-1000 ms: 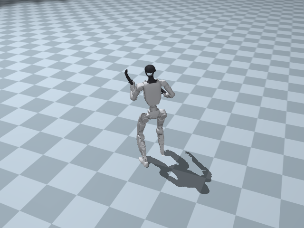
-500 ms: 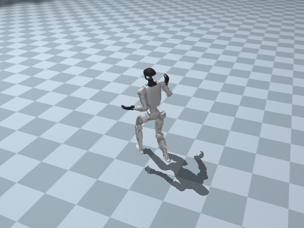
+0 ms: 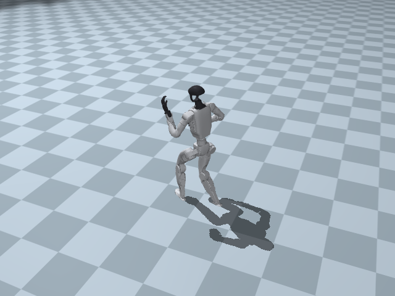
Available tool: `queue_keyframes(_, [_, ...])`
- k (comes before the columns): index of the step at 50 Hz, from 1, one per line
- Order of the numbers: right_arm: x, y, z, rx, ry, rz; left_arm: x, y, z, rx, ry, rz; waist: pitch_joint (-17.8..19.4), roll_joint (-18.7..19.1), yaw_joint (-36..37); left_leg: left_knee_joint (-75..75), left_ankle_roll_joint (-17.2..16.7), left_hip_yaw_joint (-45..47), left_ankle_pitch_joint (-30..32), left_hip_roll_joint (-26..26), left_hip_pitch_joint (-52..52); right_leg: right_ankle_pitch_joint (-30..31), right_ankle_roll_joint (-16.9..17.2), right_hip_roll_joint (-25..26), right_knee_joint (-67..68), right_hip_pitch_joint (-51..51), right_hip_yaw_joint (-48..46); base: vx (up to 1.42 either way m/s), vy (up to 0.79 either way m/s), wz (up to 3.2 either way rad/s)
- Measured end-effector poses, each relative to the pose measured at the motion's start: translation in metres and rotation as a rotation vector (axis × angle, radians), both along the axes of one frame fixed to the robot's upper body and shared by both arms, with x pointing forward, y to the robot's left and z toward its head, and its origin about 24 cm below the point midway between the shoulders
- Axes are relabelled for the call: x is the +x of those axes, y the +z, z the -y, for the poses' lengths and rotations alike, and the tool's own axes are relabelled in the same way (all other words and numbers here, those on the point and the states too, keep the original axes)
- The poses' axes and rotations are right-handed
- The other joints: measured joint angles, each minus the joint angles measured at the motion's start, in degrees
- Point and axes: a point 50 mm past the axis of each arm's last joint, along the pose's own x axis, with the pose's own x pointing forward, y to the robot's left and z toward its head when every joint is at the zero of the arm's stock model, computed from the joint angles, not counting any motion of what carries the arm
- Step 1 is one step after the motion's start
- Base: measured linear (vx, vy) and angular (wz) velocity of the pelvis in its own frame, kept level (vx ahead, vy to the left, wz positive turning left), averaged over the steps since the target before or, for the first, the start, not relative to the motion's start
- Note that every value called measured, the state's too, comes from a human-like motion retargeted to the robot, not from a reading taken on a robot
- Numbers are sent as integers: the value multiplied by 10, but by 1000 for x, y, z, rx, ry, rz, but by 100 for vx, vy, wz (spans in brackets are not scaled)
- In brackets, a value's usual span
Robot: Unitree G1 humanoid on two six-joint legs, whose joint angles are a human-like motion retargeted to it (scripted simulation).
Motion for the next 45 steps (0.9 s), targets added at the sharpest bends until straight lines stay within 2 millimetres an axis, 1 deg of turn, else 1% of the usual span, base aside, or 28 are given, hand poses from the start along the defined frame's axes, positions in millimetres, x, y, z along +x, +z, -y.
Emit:
queue_keyframes(2, [-5, -5, 5, -11, -5, -28, 4, -41, -1, 79, -40, -175, -15, 5, 12, -10, 4, 4, -13, 13, -24, -5, -4, -7, -39, -11, -15, -5, 6, 53])
queue_keyframes(3, [-7, -7, 5, -11, -12, -34, 7, -63, -1, 114, -44, -281, -5, 8, 17, 11, 7, 12, -23, 17, -33, -16, -7, -9, -27, -18, -27, -3, 9, 54])
queue_keyframes(5, [-12, -16, 8, -27, -41, -57, 6, -122, 2, 208, -100, -532, -19, 9, 36, 32, 21, 35, -47, 32, -48, -31, -10, -16, -51, -23, -40, 6, 11, 52])
queue_keyframes(6, [-12, -18, 8, -28, -57, -57, 2, -150, 1, 229, -109, -663, -13, 12, 42, 59, 29, 49, -58, 40, -51, -44, -12, -18, -35, -30, -52, 9, 13, 55])
queue_keyframes(7, [-11, -21, 8, -30, -79, -58, -4, -180, 0, 251, -122, -795, -13, 14, 51, 81, 38, 63, -71, 50, -53, -53, -13, -19, -28, -35, -61, 11, 16, 50])
queue_keyframes(8, [-9, -26, 9, -37, -111, -60, -12, -211, -2, 275, -141, -930, -24, 15, 65, 94, 47, 79, -84, 62, -53, -53, -14, -19, -40, -35, -66, 18, 17, 42])
queue_keyframes(10, [0, -30, 10, -35, -183, -40, -35, -262, -10, 276, -142, -1168, -39, 16, 87, 116, 64, 110, -108, 80, -49, -64, -16, -23, -36, -41, -78, 22, 19, 49])
queue_keyframes(12, [18, -22, 12, -28, -255, 26, -59, -294, -25, 243, -102, -1340, -55, 2, 100, 115, 81, 144, -123, 75, -44, -82, -14, -45, 1, -62, -93, 23, 20, 72])
queue_keyframes(13, [28, -14, 15, -24, -287, 73, -71, -304, -33, 220, -74, -1404, -61, -11, 102, 109, 92, 162, -131, 62, -41, -92, -9, -67, 37, -78, -102, 25, 20, 90])
queue_keyframes(15, [50, 11, 20, -15, -341, 197, -89, -315, -52, 177, -10, -1492, -64, -51, 99, 87, 119, 203, -143, 18, -27, -98, 10, -138, 140, -115, -122, 27, 19, 104])
queue_keyframes(17, [72, 47, 23, 4, -363, 345, -99, -316, -69, 154, 49, -1530, -54, -83, 91, 57, 143, 230, -147, -32, -1, -91, 8, -224, 272, -165, -118, 29, 18, 111])
queue_keyframes(18, [81, 66, 22, 22, -365, 419, -102, -314, -77, 146, 72, -1537, -45, -96, 85, 42, 151, 238, -147, -58, 14, -76, 4, -257, 342, -193, -104, 30, 16, 115])
queue_keyframes(19, [90, 86, 21, 44, -362, 493, -104, -311, -84, 136, 89, -1536, -35, -106, 79, 25, 156, 240, -144, -81, 32, -58, 1, -277, 400, -221, -87, 30, 15, 115])
queue_keyframes(20, [97, 106, 18, 69, -356, 567, -104, -308, -91, 126, 102, -1530, -24, -113, 71, 7, 159, 240, -139, -103, 52, -37, -1, -290, 452, -249, -68, 31, 14, 107])
queue_keyframes(22, [105, 140, 12, 122, -329, 688, -101, -299, -98, 90, 97, -1499, -6, -114, 57, -34, 156, 227, -129, -125, 99, -21, -5, -283, 502, -301, -38, 32, 12, 93])
queue_keyframes(23, [106, 154, 9, 151, -314, 735, -99, -295, -99, 63, 79, -1476, 2, -111, 50, -56, 151, 216, -123, -130, 126, -20, -6, -273, 507, -323, -29, 34, 10, 85])
queue_keyframes(25, [104, 172, 4, 221, -287, 789, -95, -286, -94, -4, 11, -1420, 16, -103, 35, -100, 136, 195, -111, -132, 183, -24, -4, -247, 474, -355, -21, 35, 9, 82])
queue_keyframes(27, [99, 177, 2, 302, -276, 797, -91, -279, -82, -88, -91, -1355, 29, -97, 21, -142, 121, 173, -102, -127, 240, -24, 6, -217, 392, -369, -20, 36, 7, 89])
queue_keyframes(29, [94, 174, 2, 392, -286, 778, -88, -273, -67, -169, -194, -1295, 37, -92, 11, -177, 111, 151, -96, -122, 284, -18, 23, -179, 289, -373, -14, 36, 6, 92])
queue_keyframes(32, [89, 164, 5, 519, -337, 724, -85, -267, -47, -286, -327, -1221, 39, -87, 11, -217, 103, 128, -94, -114, 328, -9, 42, -126, 139, -368, -2, 33, 4, 70])
queue_keyframes(34, [88, 154, 7, 595, -381, 680, -85, -266, -37, -348, -381, -1199, 38, -89, 18, -225, 106, 121, -101, -117, 341, -4, 44, -113, 88, -362, -3, 28, 1, 49])
queue_keyframes(37, [89, 140, 5, 668, -436, 619, -86, -271, -25, -423, -421, -1202, 39, -95, 29, -210, 116, 117, -119, -131, 353, -1, 39, -114, 81, -351, -6, 24, -2, 32])
queue_keyframes(40, [92, 129, -1, 705, -468, 570, -87, -280, -19, -471, -420, -1232, 41, -97, 35, -179, 124, 118, -137, -137, 354, -13, 29, -116, 98, -342, -7, 19, -3, 18])
queue_keyframes(45, [96, 124, -12, 733, -475, 536, -90, -292, -17, -498, -384, -1287, 37, -88, 35, -136, 127, 125, -151, -128, 342, -32, 17, -110, 105, -336, -12, 11, -3, 7])
